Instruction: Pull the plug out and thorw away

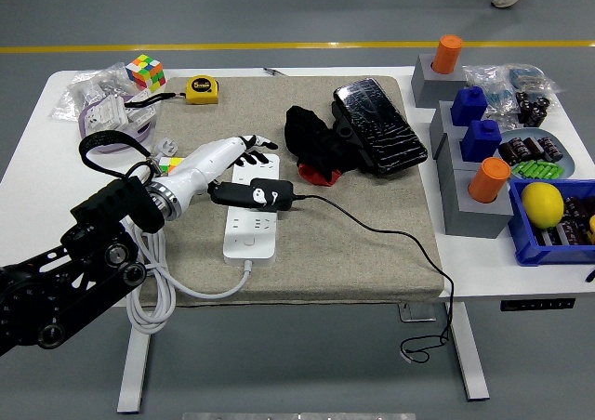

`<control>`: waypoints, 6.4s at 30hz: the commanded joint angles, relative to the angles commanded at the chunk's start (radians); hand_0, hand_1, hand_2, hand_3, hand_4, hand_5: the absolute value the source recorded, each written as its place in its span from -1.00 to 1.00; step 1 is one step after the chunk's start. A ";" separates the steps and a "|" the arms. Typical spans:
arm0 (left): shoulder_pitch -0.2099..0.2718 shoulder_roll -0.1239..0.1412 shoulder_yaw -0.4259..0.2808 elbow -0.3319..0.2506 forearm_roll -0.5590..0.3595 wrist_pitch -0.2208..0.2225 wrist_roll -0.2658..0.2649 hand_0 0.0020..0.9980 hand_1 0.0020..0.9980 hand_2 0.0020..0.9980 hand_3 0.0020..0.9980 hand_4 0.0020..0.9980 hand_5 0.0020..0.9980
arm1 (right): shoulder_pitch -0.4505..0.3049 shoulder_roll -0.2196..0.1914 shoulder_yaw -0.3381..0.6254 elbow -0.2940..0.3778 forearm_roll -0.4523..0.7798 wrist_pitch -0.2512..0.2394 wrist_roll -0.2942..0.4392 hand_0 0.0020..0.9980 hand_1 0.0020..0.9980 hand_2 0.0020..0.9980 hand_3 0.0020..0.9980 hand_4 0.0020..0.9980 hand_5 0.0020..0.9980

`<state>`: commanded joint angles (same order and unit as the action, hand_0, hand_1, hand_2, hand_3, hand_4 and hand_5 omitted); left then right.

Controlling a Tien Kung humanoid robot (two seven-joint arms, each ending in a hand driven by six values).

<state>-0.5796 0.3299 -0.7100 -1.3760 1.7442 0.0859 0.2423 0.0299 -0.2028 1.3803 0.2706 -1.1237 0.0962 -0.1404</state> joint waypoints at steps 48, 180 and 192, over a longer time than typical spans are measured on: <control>-0.181 -0.119 0.214 0.350 -0.151 0.043 -0.011 -0.30 -0.18 -0.07 0.10 0.50 -1.00 | 0.004 -0.012 -0.033 -0.001 0.014 0.000 -0.001 0.24 0.34 0.39 0.28 0.94 -0.16; 0.300 0.110 -0.052 -0.268 -0.251 -0.148 0.313 -0.88 -0.91 -0.73 0.77 0.15 -1.00 | -0.005 -0.005 0.000 0.001 -0.004 0.002 0.001 0.24 0.34 0.39 0.25 0.94 -0.16; 0.303 0.102 -0.131 -0.298 -0.190 -0.041 0.144 -0.79 -0.83 -0.66 0.76 0.31 -1.00 | -0.004 -0.004 -0.005 0.002 0.000 0.001 0.001 0.24 0.34 0.38 0.25 0.94 -0.16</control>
<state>-0.2768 0.4317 -0.8407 -1.6743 1.5538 0.0444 0.3865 0.0258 -0.2072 1.3756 0.2725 -1.1239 0.0975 -0.1395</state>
